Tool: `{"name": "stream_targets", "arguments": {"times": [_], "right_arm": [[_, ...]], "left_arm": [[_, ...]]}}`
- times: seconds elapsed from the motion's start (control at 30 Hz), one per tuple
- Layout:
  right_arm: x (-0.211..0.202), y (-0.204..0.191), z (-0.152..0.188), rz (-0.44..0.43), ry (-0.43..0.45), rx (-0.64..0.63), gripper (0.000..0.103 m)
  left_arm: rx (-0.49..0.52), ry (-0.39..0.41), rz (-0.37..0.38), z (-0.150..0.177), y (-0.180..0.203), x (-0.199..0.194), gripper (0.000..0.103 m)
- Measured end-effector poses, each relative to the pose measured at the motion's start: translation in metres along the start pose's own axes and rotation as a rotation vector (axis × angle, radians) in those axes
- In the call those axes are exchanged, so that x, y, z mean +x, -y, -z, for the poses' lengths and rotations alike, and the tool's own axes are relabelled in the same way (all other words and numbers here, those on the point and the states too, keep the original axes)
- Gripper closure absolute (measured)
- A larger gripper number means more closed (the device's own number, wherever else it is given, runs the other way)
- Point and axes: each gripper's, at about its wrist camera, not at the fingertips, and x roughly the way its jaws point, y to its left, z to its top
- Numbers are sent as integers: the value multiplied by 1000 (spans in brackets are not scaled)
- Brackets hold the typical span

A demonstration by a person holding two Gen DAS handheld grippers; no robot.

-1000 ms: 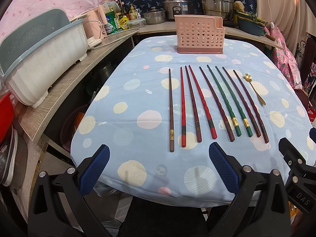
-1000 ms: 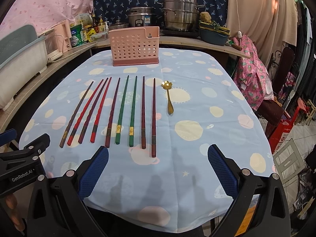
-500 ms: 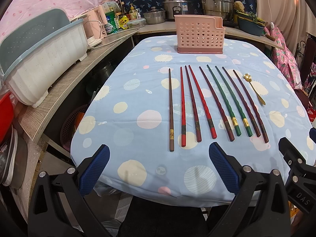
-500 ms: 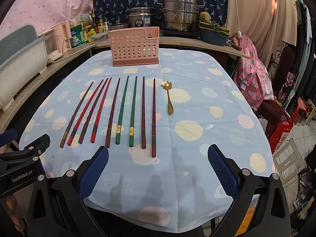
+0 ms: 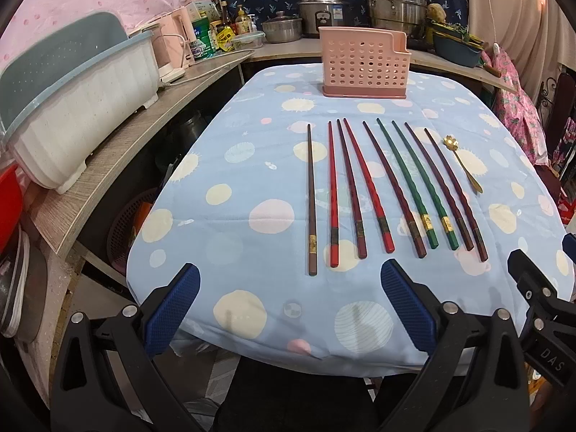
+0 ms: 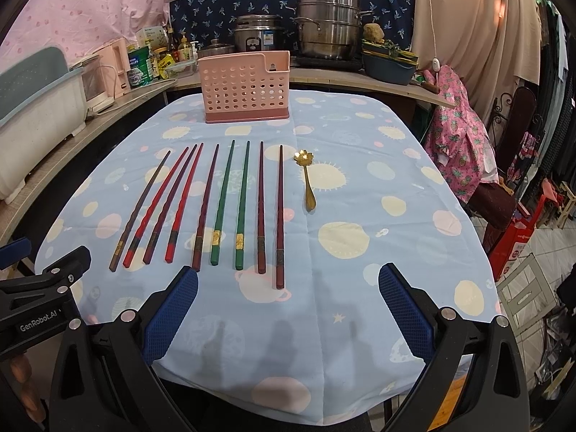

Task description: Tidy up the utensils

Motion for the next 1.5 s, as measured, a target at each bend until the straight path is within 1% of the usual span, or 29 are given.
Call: {"name": "stream_targets", "arguments": {"times": [0.23, 0.33, 0.5, 0.57, 0.77, 0.87, 0.97, 1.03, 1.07, 1.1, 1.17, 1.27, 1.3, 1.33, 1.37, 1.43, 1.47, 1.5], "right_arm": [[5, 5, -2, 5, -10, 16, 7], [12, 8, -2, 7, -17, 23, 7], [22, 12, -5, 15, -33, 32, 7], [28, 13, -6, 18, -39, 33, 7], [44, 15, -9, 23, -55, 38, 7], [54, 18, -13, 22, -58, 48, 7], [64, 22, -18, 21, -57, 60, 7], [71, 24, -22, 28, -54, 59, 7], [75, 25, -25, 30, -53, 61, 7], [80, 27, -27, 26, -53, 65, 7], [90, 32, -33, 25, -53, 77, 7], [103, 38, -42, 16, -53, 93, 15], [108, 40, -44, 12, -58, 98, 19], [113, 41, -46, 4, -63, 104, 25], [118, 43, -48, -7, -70, 111, 29], [128, 45, -51, -35, -89, 132, 43], [132, 46, -52, -48, -98, 142, 47], [136, 47, -53, -62, -108, 152, 55]], "left_arm": [[-71, -48, 29, -4, -19, 20, 7], [-89, -63, 28, -5, -25, 31, 8], [-84, -91, 30, -8, -26, 52, 15], [-80, -107, 35, -8, -25, 61, 19], [-63, -137, 47, -8, -21, 81, 25], [-67, -165, 60, -8, -21, 91, 37], [-73, -173, 64, -8, -23, 96, 41], [-69, -171, 66, -9, -22, 96, 48], [-66, -171, 65, -10, -22, 96, 54], [-63, -171, 66, -11, -21, 96, 57], [-60, -172, 69, -12, -21, 96, 70], [-58, -175, 65, -14, -20, 96, 77], [-57, -175, 60, -14, -20, 96, 78], [-56, -174, 54, -14, -20, 96, 83], [-57, -174, 49, -14, -20, 96, 86], [-57, -175, 48, -15, -20, 97, 87], [-56, -176, 47, -15, -20, 97, 87], [-54, -176, 45, -15, -20, 97, 87]]}}
